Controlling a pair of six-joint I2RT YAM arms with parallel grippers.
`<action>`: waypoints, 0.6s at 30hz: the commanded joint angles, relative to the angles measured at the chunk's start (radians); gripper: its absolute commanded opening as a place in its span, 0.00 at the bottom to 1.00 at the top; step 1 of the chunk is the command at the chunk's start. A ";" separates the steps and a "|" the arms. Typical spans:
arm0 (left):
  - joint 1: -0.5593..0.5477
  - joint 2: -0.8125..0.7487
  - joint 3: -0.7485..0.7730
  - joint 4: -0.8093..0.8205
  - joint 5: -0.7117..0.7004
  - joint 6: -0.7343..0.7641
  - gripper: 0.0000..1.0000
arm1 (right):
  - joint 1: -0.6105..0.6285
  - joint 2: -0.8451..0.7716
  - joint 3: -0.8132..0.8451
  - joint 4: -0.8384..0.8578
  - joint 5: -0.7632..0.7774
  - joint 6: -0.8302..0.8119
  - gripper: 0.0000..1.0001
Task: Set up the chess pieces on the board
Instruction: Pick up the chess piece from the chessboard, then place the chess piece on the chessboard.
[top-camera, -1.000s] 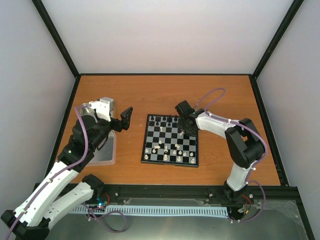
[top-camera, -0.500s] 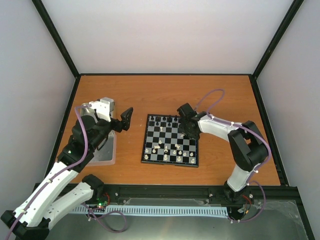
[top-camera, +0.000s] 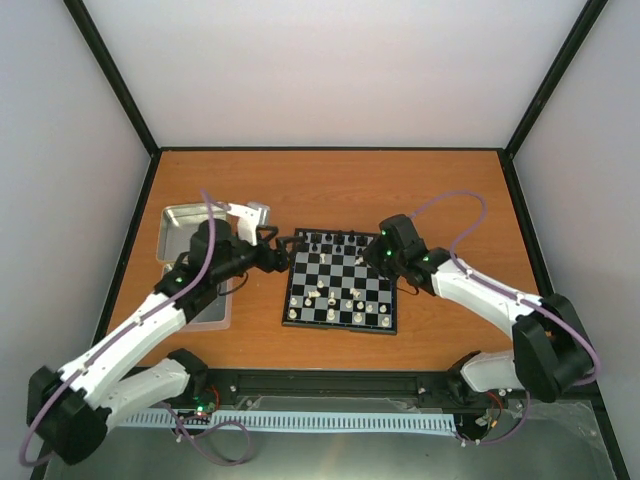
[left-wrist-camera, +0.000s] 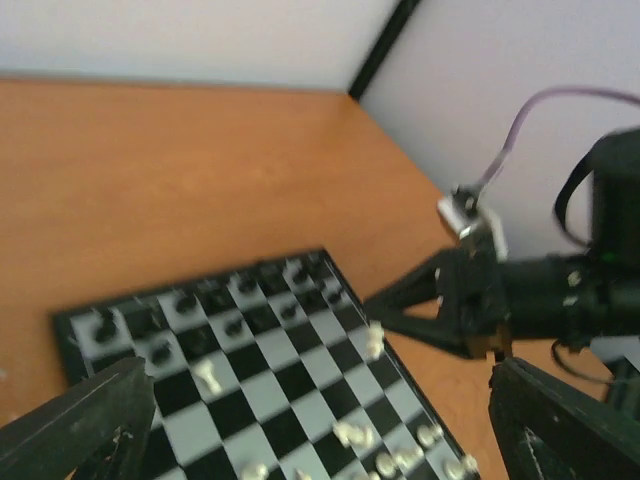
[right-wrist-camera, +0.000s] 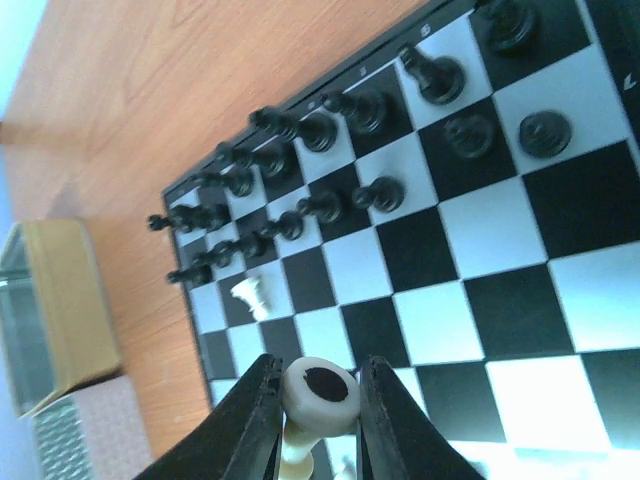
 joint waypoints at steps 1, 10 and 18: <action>-0.062 0.104 -0.071 0.203 0.166 -0.190 0.91 | -0.006 -0.090 -0.071 0.120 -0.115 0.131 0.19; -0.233 0.349 -0.069 0.353 0.103 -0.273 0.83 | -0.005 -0.238 -0.197 0.199 -0.204 0.269 0.19; -0.317 0.444 -0.071 0.439 0.060 -0.213 0.77 | -0.006 -0.251 -0.231 0.184 -0.327 0.333 0.22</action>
